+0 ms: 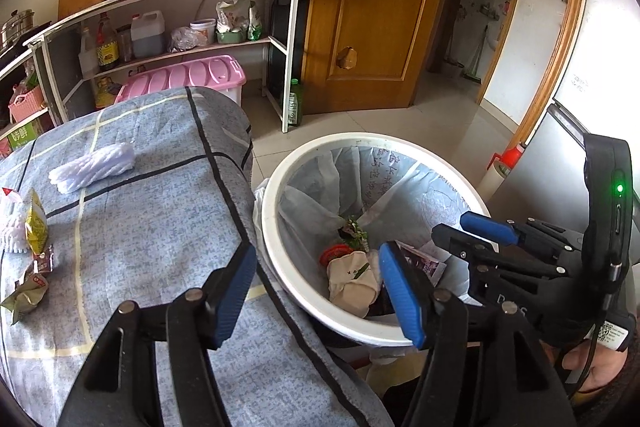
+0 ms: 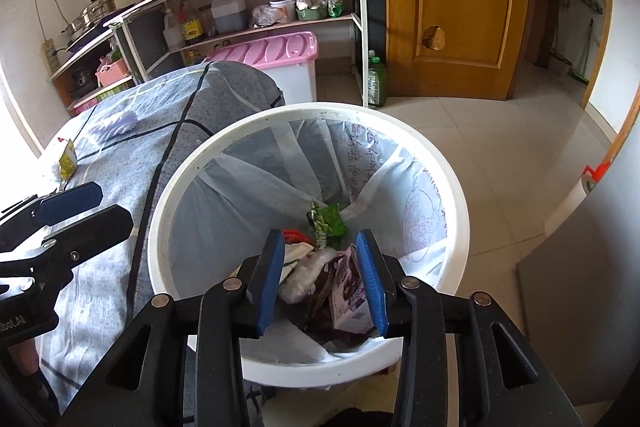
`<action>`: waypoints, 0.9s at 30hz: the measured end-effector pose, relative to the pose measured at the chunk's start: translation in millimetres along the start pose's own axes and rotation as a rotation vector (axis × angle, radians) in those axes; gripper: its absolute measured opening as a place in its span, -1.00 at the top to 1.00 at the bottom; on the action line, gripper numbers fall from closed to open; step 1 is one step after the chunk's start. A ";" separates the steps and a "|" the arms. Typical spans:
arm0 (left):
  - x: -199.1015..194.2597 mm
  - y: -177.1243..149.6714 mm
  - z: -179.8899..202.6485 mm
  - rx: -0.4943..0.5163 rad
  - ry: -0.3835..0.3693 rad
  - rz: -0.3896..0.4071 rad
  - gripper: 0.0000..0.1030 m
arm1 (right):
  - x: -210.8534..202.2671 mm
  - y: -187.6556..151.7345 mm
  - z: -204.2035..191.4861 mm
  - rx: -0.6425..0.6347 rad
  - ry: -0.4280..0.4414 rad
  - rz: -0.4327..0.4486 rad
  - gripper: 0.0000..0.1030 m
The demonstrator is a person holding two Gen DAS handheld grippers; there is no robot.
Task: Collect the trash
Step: 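Move both tools back over the table toward the remaining wrappers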
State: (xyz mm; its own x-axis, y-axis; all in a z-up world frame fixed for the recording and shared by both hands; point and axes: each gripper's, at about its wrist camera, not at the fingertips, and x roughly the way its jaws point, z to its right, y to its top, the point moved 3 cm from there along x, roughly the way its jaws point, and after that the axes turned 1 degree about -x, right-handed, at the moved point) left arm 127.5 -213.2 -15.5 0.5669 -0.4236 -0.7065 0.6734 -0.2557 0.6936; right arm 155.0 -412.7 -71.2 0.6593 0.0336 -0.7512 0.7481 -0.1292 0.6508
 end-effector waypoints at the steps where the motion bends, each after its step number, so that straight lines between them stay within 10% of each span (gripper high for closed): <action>1: -2.3 -0.9 -3.1 -0.005 0.003 0.002 -0.29 | -1.1 -0.2 -2.5 -0.002 0.002 0.002 0.24; 27: -80.1 -43.2 -158.2 -0.242 0.221 0.090 -0.30 | -8.1 12.8 -120.8 -0.135 0.180 0.046 0.06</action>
State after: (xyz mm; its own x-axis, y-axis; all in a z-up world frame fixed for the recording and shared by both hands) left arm 128.1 -30.8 -11.0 0.7002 -0.2301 -0.6758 0.6942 -0.0014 0.7197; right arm 168.3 -294.9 -43.5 0.6866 0.2085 -0.6965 0.7123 -0.0011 0.7019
